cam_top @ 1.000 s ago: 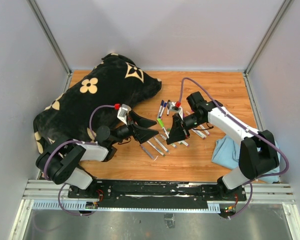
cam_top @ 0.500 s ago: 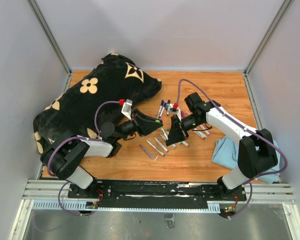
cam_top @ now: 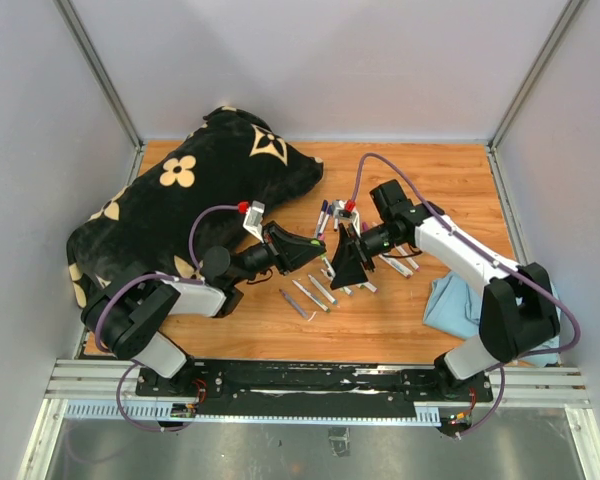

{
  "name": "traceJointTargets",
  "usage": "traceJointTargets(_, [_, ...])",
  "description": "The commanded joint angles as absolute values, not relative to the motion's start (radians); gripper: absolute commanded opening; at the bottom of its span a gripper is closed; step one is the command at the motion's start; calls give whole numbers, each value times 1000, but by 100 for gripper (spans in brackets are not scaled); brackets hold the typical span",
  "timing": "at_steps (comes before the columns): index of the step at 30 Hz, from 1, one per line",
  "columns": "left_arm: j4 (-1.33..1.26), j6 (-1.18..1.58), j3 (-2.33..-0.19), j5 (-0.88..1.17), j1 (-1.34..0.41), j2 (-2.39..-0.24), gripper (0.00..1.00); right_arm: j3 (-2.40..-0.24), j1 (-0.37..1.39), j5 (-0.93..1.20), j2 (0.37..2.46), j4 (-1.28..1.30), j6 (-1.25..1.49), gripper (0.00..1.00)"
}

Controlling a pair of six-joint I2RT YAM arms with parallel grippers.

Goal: Open the pen caps
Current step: Open the pen cap from the pen, then place the pen at the center of the board.

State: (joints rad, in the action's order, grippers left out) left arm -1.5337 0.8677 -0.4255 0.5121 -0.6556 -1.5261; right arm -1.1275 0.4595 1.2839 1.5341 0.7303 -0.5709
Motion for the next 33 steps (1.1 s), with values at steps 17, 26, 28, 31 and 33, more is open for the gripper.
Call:
traceJointTargets(17, [-1739, 820, -391, 241, -540, -1378, 0, -1019, 549, 1216, 1469, 369, -193, 1])
traceJointTargets(26, [-1389, 671, -466, 178, -427, -1128, 0, -1064, 553, 1113, 1484, 477, -288, 1])
traceJointTargets(28, [-1317, 662, -442, 189, -426, -1071, 0, -1096, 533, 982, 1471, 550, -379, 1])
traceJointTargets(31, [-1222, 667, -379, 208, -426, -971, 0, -1115, 463, 760, 1433, 596, -435, 1])
traceJointTargets(33, [-1163, 685, -329, 210, -426, -919, 0, -1113, 393, 628, 1408, 600, -461, 2])
